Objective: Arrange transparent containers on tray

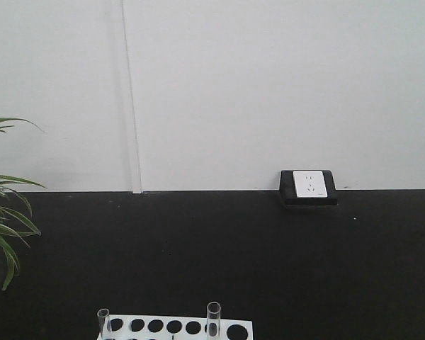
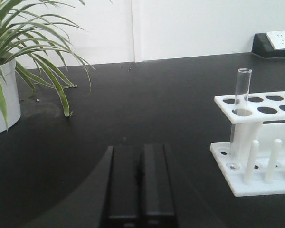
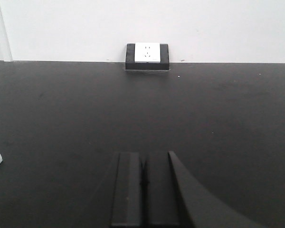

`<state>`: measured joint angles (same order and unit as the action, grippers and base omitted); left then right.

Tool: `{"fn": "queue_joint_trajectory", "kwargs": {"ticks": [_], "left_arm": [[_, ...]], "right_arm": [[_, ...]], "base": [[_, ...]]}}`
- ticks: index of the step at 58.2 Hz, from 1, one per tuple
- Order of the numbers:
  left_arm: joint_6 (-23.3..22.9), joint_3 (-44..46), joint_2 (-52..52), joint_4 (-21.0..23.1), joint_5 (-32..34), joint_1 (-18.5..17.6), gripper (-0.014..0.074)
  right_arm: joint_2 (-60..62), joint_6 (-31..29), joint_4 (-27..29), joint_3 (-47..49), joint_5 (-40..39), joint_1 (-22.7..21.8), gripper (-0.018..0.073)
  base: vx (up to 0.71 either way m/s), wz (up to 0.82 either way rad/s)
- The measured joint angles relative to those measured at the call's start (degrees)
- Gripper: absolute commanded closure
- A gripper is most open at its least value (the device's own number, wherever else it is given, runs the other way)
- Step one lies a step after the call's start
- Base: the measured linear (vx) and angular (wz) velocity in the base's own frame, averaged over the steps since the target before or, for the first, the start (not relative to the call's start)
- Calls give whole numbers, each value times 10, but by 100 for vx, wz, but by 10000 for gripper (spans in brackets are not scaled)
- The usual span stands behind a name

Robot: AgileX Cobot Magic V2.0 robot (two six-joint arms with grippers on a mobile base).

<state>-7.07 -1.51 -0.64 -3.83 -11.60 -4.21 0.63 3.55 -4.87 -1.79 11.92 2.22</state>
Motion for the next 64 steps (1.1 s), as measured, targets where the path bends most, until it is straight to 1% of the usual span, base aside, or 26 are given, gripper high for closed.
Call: {"fn": "queue_joint_trajectory", "kwargs": {"ticks": [64], "left_arm": [[0, 0, 0, 0, 5, 0, 603]], "right_arm": [[0, 0, 0, 0, -2, 0, 571]], "base": [[0, 0]]}}
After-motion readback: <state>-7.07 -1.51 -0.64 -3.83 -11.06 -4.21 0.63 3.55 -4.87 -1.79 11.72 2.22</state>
